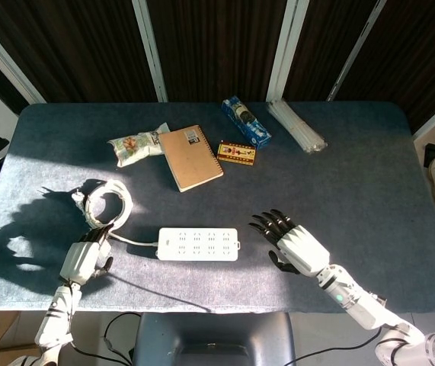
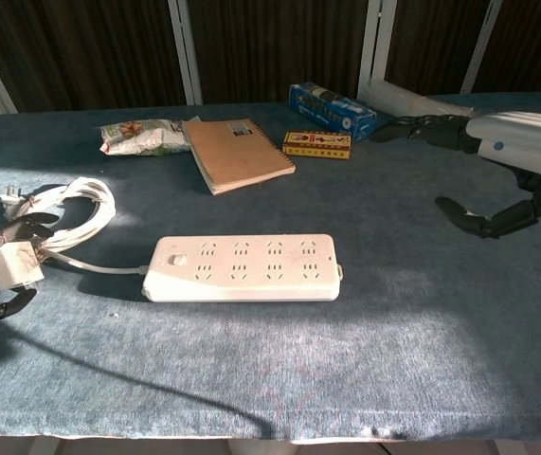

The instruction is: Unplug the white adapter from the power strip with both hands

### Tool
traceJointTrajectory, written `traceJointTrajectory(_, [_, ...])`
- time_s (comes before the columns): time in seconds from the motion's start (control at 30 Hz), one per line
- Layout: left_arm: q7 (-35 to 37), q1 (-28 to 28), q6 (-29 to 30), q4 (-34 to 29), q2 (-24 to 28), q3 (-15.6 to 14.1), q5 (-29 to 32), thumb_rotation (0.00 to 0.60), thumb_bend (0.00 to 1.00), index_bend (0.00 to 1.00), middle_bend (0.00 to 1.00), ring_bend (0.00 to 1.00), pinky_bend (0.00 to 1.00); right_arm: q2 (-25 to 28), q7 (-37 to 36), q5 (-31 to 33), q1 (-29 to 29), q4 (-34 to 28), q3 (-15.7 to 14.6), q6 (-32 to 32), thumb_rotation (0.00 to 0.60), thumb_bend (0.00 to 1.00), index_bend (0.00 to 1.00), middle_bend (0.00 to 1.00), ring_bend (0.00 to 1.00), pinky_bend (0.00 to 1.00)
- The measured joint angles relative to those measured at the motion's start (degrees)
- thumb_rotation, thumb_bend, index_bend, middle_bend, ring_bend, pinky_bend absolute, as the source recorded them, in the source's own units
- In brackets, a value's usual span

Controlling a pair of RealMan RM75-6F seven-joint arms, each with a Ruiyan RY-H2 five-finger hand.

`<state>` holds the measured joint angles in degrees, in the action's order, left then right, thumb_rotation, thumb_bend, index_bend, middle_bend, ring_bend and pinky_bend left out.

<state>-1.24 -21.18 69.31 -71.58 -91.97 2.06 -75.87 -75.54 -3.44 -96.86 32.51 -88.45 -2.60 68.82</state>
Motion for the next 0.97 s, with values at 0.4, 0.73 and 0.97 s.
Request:
traceJointTrajectory(0.4, [0.0, 3.0, 7.0, -8.6, 9.7, -0.3, -4.4, 0.6, 0.37, 0.0, 0.0, 0.0, 0.16, 9.3, 7.8, 2.0, -6.6, -6.9, -1.5, 5.0, 0.6, 0.56, 0.02, 0.16, 0.01, 0.0])
traceJointTrajectory(0.73, [-8.6, 14.3, 16.9, -26.4, 27.3, -6.1, -5.5, 0.6, 0.37, 0.0, 0.0, 0.0, 0.16, 16.4, 19.9, 14.9, -21.2, -13.1, -3.5, 16.7, 0.6, 0.37, 0.0, 0.05, 0.0, 0.0])
traceJointTrajectory(0.97, [-10.6, 15.1, 17.3, -24.8, 26.1, -6.2, -6.0, 0.6, 0.37, 0.0, 0.0, 0.0, 0.16, 13.9, 16.4, 18.5, -27.9, -9.4, -1.5, 24.0, 0.6, 0.33, 0.0, 0.0, 0.0, 0.0])
